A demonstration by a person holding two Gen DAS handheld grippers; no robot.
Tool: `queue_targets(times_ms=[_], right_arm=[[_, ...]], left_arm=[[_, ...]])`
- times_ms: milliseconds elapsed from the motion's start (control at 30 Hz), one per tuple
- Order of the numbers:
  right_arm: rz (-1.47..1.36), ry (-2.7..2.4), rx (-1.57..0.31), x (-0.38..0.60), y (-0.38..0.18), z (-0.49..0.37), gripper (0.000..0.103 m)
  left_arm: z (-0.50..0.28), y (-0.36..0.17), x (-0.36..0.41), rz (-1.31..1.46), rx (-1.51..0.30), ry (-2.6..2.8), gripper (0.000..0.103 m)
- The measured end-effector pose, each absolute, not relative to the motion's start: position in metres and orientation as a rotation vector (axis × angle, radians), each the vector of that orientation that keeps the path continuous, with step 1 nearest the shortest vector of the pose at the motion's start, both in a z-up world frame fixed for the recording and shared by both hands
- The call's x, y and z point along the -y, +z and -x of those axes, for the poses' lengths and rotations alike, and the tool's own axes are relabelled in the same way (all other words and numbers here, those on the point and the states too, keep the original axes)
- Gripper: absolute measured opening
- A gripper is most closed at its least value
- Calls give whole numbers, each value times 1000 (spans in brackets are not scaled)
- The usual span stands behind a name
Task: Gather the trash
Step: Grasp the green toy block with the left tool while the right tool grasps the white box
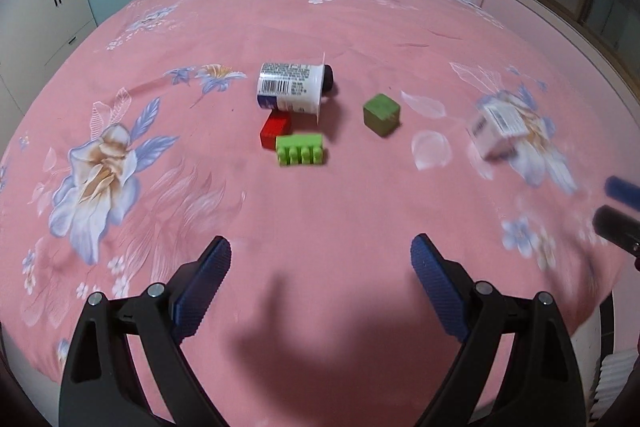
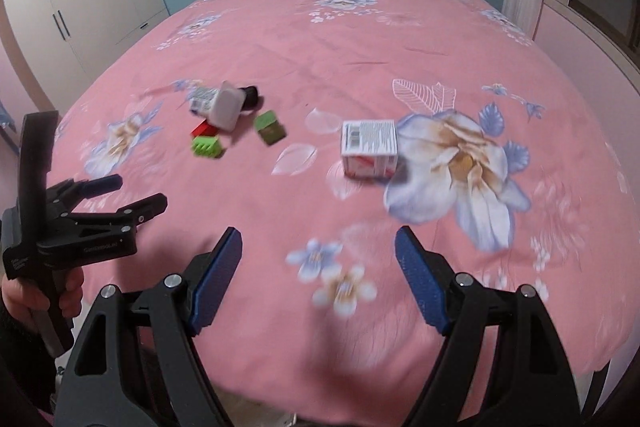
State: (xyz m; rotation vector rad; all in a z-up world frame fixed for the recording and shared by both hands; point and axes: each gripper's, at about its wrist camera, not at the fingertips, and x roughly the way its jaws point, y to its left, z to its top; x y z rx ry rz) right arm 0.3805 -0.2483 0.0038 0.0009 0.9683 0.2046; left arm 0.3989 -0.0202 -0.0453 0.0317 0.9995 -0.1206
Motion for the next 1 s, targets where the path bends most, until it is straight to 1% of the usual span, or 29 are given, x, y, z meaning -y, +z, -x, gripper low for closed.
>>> queue_targets(times_ms=[167, 433, 600, 667, 733, 767, 800, 833, 867, 900, 1000], right_arm=[[-3, 180, -990, 252, -15, -421, 78], [-11, 137, -1040, 261, -51, -481, 78], [20, 108, -1056, 258, -70, -507, 78], [28, 109, -1059, 256, -75, -514, 78], [24, 111, -1075, 255, -82, -521, 78], [18, 114, -1079, 256, -85, -523, 78], [12, 117, -1082, 256, -87, -524, 78], [7, 119, -1084, 256, -90, -526, 73], [8, 119, -1090, 257, -93, -527, 60], [9, 123, -1100, 256, -95, -528, 57], [14, 131, -1103, 257, -98, -526, 57]], left_arm=[[-432, -61, 20, -2, -1005, -95, 93], [-482, -105, 14, 41, -1064, -60, 93], [-502, -116, 12, 74, -1078, -76, 93], [-511, -117, 13, 71, -1073, -78, 87], [-519, -119, 17, 58, -1075, -77, 72], [-522, -119, 17, 54, -1073, -74, 69], [-523, -119, 18, 54, -1072, -73, 63], [-525, -120, 17, 58, -1068, -73, 55], [-525, -120, 16, 63, -1066, -76, 49], [-525, -119, 15, 73, -1066, -84, 45], [-521, -119, 13, 81, -1068, -107, 45]])
